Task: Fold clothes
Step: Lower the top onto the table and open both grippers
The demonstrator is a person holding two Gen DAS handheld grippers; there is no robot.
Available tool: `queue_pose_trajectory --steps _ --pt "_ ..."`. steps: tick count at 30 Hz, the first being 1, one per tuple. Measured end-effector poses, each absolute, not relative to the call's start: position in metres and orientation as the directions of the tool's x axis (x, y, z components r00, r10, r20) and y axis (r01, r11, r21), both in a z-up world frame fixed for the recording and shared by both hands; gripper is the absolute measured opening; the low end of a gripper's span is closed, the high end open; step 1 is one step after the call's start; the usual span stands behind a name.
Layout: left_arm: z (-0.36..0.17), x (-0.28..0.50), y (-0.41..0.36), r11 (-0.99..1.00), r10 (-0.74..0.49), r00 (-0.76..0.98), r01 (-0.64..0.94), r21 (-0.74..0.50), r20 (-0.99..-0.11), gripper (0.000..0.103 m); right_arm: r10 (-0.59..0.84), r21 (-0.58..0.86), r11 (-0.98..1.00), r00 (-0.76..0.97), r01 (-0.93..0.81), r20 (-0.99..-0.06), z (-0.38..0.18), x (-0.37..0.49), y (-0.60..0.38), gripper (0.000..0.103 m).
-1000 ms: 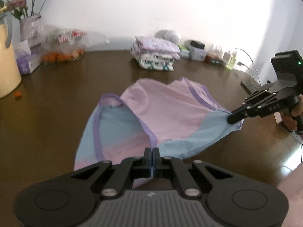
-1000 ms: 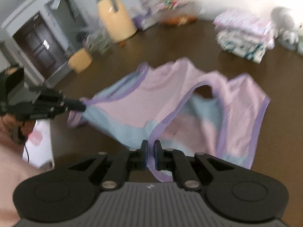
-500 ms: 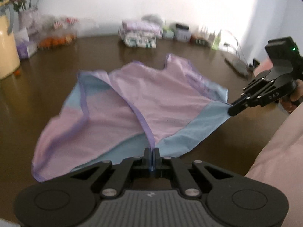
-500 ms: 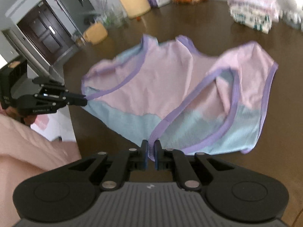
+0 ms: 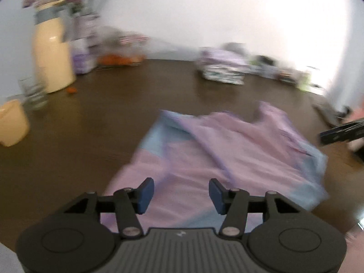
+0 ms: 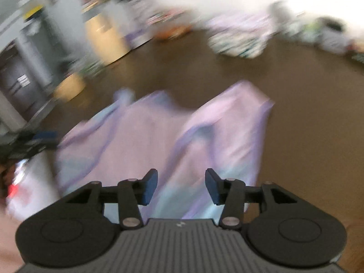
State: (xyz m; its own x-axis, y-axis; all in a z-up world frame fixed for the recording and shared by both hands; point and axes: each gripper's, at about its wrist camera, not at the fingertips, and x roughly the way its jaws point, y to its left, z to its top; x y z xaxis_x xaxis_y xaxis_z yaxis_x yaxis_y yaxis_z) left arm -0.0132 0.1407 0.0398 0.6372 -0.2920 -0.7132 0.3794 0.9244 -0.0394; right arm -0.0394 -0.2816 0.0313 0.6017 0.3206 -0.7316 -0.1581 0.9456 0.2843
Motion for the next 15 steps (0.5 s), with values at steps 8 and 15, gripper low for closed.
queue_pose_trajectory --steps 8,15 --pt "0.018 0.059 0.122 0.934 -0.213 0.585 0.357 0.012 -0.783 0.054 0.14 0.167 0.986 0.604 -0.011 -0.785 0.014 0.074 -0.318 0.048" --pt "0.002 0.089 0.098 0.917 -0.2 0.56 0.396 0.048 -0.804 0.055 0.144 0.144 0.989 0.56 -0.043 -0.816 -0.01 0.115 -0.313 0.049"
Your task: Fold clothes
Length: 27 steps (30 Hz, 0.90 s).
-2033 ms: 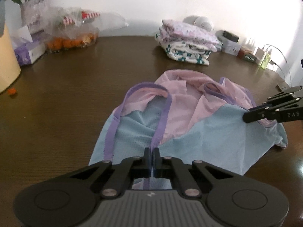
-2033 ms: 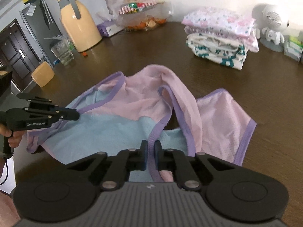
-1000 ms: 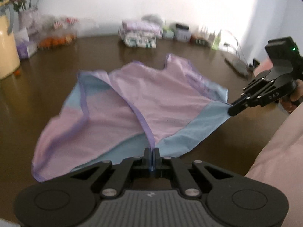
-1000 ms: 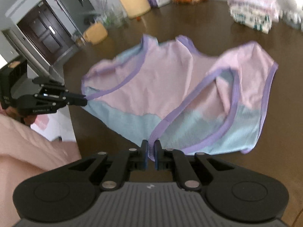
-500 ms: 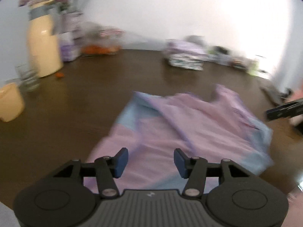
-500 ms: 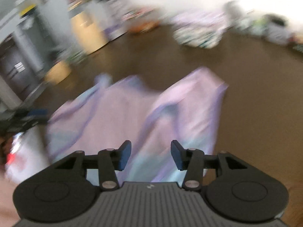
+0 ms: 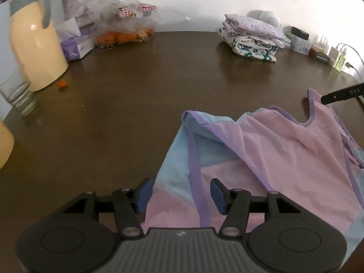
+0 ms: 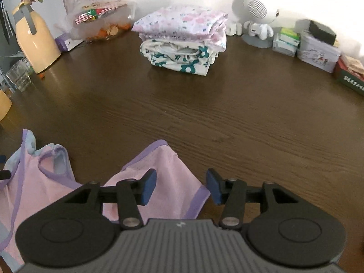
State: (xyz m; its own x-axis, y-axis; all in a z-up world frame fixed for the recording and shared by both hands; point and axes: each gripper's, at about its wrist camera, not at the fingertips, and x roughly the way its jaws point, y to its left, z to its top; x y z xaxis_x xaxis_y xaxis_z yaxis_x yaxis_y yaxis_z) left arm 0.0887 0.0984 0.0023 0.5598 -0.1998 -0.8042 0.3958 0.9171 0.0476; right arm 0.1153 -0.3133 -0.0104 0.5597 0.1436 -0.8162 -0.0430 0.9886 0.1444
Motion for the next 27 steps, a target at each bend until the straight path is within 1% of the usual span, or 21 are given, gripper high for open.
queue_pose_trajectory --steps 3,5,9,10,11,12,13,14,15,18,20,23,27 --pt "0.002 0.1 0.09 0.918 -0.184 0.582 0.391 0.074 -0.792 0.055 0.154 0.151 0.987 0.559 -0.053 -0.815 -0.013 0.115 -0.313 0.049" --pt "0.003 0.108 0.086 0.92 -0.191 0.594 0.386 0.069 -0.782 0.055 0.164 0.158 0.986 0.557 -0.059 -0.814 -0.014 0.115 -0.313 0.049" --pt "0.004 0.129 0.075 0.924 -0.191 0.607 0.376 0.067 -0.772 0.053 0.18 0.171 0.983 0.551 -0.07 -0.815 -0.015 0.116 -0.313 0.042" --pt "0.003 0.133 0.072 0.924 -0.186 0.607 0.374 0.072 -0.772 0.049 0.185 0.174 0.982 0.549 -0.073 -0.815 -0.015 0.116 -0.312 0.039" --pt "0.002 0.138 0.07 0.924 -0.18 0.607 0.373 0.077 -0.774 0.041 0.189 0.176 0.981 0.548 -0.077 -0.815 -0.015 0.116 -0.312 0.037" --pt "0.0 0.141 0.068 0.923 -0.18 0.604 0.376 0.078 -0.776 0.034 0.192 0.175 0.981 0.546 -0.083 -0.816 -0.015 0.116 -0.311 0.032" --pt "-0.001 0.144 0.067 0.921 -0.184 0.601 0.381 0.077 -0.778 0.032 0.195 0.174 0.981 0.544 -0.09 -0.816 -0.015 0.115 -0.31 0.026" --pt "-0.002 0.147 0.067 0.919 -0.188 0.598 0.386 0.075 -0.779 0.021 0.198 0.173 0.98 0.542 -0.097 -0.817 -0.015 0.114 -0.31 0.024" --pt "-0.003 0.149 0.066 0.917 -0.191 0.596 0.391 0.074 -0.78 0.003 0.202 0.173 0.979 0.537 -0.104 -0.819 -0.015 0.114 -0.309 0.018" --pt "-0.004 0.154 0.067 0.912 -0.203 0.6 0.403 0.074 -0.774 0.0 0.211 0.17 0.977 0.536 -0.125 -0.817 -0.013 0.114 -0.307 0.005" --pt "0.0 0.155 0.068 0.905 -0.184 0.634 0.408 0.123 -0.751 0.0 0.198 0.149 0.98 0.551 -0.132 -0.811 -0.009 0.117 -0.306 0.003" --pt "0.011 0.165 0.076 0.915 -0.148 0.684 0.369 0.164 -0.715 0.0 0.152 0.099 0.988 0.599 -0.121 -0.787 0.003 0.129 -0.309 0.003" --pt "0.026 0.186 0.089 0.917 -0.045 0.772 0.283 0.28 -0.633 0.0 0.045 -0.015 0.997 0.7 -0.08 -0.712 0.032 0.15 -0.311 0.003"
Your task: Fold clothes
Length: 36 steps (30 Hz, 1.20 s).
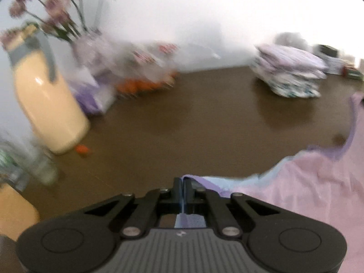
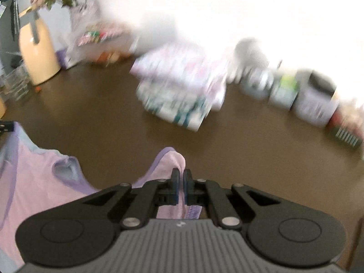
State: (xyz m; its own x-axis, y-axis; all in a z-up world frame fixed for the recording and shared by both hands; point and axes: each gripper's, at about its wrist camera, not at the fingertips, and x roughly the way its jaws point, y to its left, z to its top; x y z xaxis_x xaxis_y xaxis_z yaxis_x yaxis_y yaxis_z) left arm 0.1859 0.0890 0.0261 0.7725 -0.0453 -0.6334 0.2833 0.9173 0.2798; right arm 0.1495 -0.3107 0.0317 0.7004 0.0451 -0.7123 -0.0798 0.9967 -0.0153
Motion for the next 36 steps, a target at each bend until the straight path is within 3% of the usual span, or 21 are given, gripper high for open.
queue_pose_trajectory --steps 4,6,8,9,10,11,17,22,29,36 --pt "0.022 0.219 0.098 0.935 -0.006 0.783 0.225 0.274 -0.622 0.001 0.011 -0.057 0.996 0.721 -0.071 -0.693 0.034 0.18 -0.303 0.003" --pt "0.016 0.233 0.102 0.944 -0.006 0.769 0.215 0.249 -0.639 0.014 0.0 -0.064 0.996 0.721 -0.062 -0.693 0.026 0.195 -0.3 0.005" --pt "0.012 0.241 0.11 0.961 -0.006 0.745 0.189 0.203 -0.667 0.027 0.006 -0.036 0.998 0.717 -0.043 -0.697 0.019 0.207 -0.3 0.025" --pt "0.012 0.24 0.114 0.966 -0.003 0.74 0.177 0.19 -0.673 0.037 0.012 -0.009 1.0 0.717 -0.025 -0.697 0.018 0.207 -0.301 0.045" --pt "0.012 0.237 0.119 0.97 0.0 0.737 0.165 0.18 -0.676 0.041 0.031 0.023 1.0 0.723 -0.021 -0.69 0.019 0.202 -0.303 0.048" --pt "0.014 0.231 0.125 0.971 -0.001 0.735 0.162 0.174 -0.678 0.045 0.056 0.045 0.998 0.724 -0.034 -0.687 0.02 0.197 -0.304 0.048" --pt "0.018 0.176 0.163 0.977 -0.062 0.689 0.188 0.095 -0.722 0.045 0.142 0.064 0.988 0.653 -0.141 -0.744 0.018 0.137 -0.296 0.048" --pt "0.01 0.123 0.172 0.968 -0.141 0.636 0.248 0.028 -0.758 0.045 0.191 0.155 0.982 0.602 -0.111 -0.775 -0.002 0.096 -0.305 0.048" --pt "-0.001 0.089 0.162 0.953 -0.184 0.619 0.302 0.015 -0.763 0.045 0.247 0.248 0.965 0.605 -0.083 -0.757 -0.015 0.084 -0.308 0.043" --pt "-0.008 0.09 0.157 0.957 -0.156 0.633 0.288 0.044 -0.758 0.045 0.215 0.205 0.974 0.669 -0.095 -0.711 -0.009 0.108 -0.294 0.042"
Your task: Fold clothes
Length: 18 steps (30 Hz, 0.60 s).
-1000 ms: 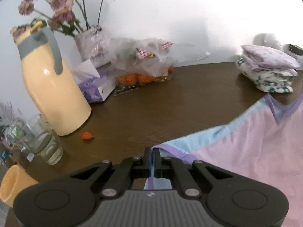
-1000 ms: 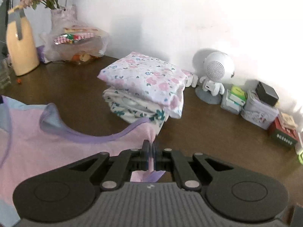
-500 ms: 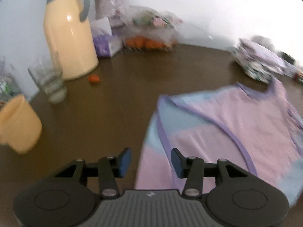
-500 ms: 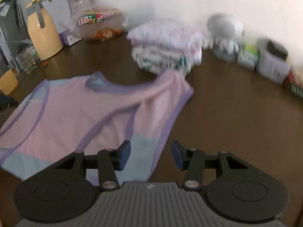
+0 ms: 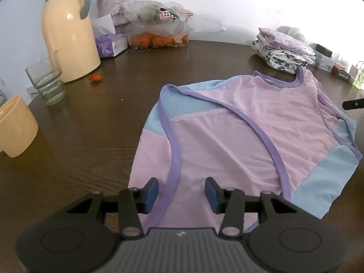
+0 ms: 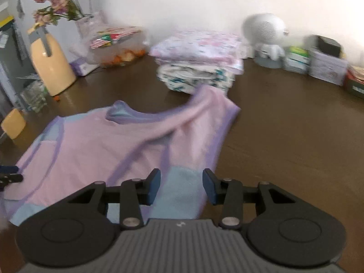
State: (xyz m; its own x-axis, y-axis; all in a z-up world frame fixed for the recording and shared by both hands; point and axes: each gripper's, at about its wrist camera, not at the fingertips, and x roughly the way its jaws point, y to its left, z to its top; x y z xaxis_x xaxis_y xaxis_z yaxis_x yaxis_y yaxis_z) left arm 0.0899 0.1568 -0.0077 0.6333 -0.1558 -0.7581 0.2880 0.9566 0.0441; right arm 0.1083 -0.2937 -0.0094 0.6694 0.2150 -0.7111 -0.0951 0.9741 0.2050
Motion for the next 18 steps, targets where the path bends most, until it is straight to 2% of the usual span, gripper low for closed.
queue_pose_trajectory --steps 3,6,9,12,18 --pt "-0.008 0.09 0.157 0.958 -0.149 0.632 0.284 0.048 -0.76 0.045 0.199 0.147 0.98 0.639 -0.135 -0.743 -0.01 0.126 -0.274 0.038" --pt "-0.008 0.091 0.159 0.958 -0.156 0.629 0.283 0.038 -0.761 0.046 0.162 0.089 0.985 0.607 -0.148 -0.778 -0.014 0.142 -0.26 0.023" --pt "-0.008 0.092 0.161 0.957 -0.163 0.627 0.288 0.033 -0.761 0.046 0.133 0.06 0.988 0.584 -0.142 -0.801 -0.018 0.152 -0.254 0.017" --pt "-0.008 0.093 0.161 0.957 -0.163 0.626 0.288 0.032 -0.762 0.046 0.121 0.041 0.988 0.573 -0.149 -0.81 -0.018 0.151 -0.253 0.004" --pt "-0.008 0.094 0.16 0.967 -0.141 0.629 0.254 0.031 -0.765 0.046 0.156 0.074 0.985 0.609 -0.158 -0.778 0.01 0.119 -0.274 0.003"
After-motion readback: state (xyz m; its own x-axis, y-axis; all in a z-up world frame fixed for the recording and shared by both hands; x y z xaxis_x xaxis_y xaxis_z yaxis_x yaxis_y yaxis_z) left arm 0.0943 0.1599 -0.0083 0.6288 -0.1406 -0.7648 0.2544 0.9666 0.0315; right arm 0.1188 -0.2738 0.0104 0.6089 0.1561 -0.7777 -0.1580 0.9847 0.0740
